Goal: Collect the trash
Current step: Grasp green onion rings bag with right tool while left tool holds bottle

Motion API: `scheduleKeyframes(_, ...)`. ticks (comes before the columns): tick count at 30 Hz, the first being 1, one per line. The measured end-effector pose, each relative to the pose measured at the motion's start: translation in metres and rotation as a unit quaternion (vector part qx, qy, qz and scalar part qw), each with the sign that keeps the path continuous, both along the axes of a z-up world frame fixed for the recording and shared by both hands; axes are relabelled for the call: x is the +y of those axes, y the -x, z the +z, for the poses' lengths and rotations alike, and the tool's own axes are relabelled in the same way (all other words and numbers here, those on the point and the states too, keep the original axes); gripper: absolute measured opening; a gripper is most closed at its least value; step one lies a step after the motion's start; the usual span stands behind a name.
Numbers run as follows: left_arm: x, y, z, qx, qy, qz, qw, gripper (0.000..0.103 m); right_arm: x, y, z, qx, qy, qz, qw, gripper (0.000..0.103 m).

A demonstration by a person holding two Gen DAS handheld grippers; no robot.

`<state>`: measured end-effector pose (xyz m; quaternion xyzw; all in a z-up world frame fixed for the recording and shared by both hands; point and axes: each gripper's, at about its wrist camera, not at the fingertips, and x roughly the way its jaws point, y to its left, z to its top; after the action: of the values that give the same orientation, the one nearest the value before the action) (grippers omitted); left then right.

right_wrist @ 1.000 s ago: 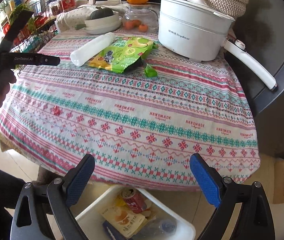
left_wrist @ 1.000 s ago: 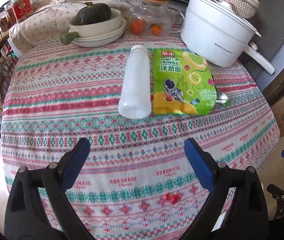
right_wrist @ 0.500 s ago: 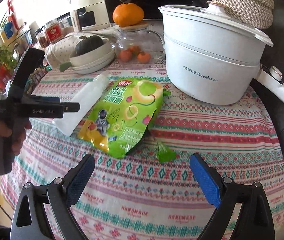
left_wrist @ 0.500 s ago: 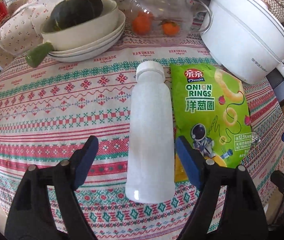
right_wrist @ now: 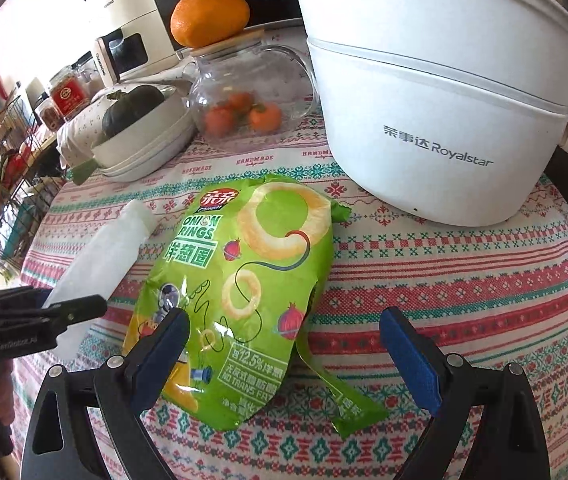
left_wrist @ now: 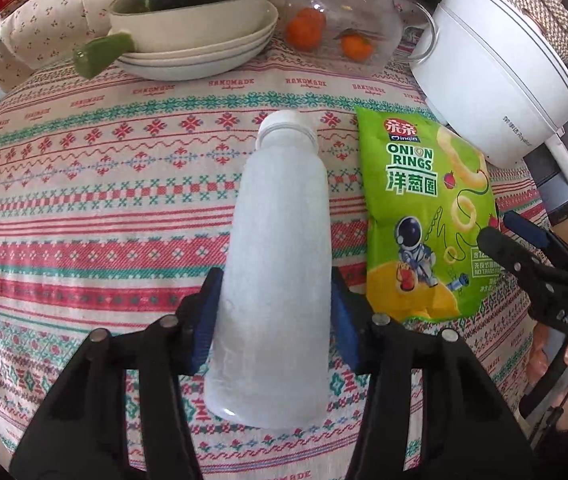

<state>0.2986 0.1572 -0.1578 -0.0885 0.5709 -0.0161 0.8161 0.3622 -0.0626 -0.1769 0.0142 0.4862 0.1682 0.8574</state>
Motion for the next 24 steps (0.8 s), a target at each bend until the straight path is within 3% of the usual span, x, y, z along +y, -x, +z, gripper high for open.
scheduleKeyframes(5, 0.020, 0.029, 0.008, -0.010, -0.013, 0.016, 0.9997, 0.052, 0.011, -0.006, -0.010, 0.002, 0.007, -0.008, 1.000, 0.094)
scheduleKeyframes(6, 0.023, 0.035, 0.009, -0.011, -0.016, 0.018, 0.9997, 0.052, 0.013, -0.006, -0.012, 0.004, 0.009, -0.009, 1.000, 0.090)
scheduleKeyframes(11, 0.033, 0.057, 0.008, -0.010, -0.021, 0.025, 0.9994, 0.052, 0.024, -0.002, -0.019, 0.007, 0.027, -0.007, 1.000, 0.059)
scheduleKeyframes(15, 0.039, 0.072, 0.009, -0.008, -0.030, 0.032, 0.9990, 0.052, 0.032, 0.007, -0.015, 0.013, 0.038, 0.013, 0.999, 0.019)
scheduleKeyframes(19, 0.042, 0.094, 0.017, -0.007, -0.033, 0.040, 0.9986, 0.052, 0.031, 0.023, -0.003, 0.015, 0.036, 0.024, 0.999, 0.009)
scheduleKeyframes(24, 0.036, 0.113, 0.037, -0.013, -0.034, 0.042, 0.9985, 0.051, 0.028, 0.053, 0.023, -0.002, 0.037, 0.053, 0.998, 0.007)
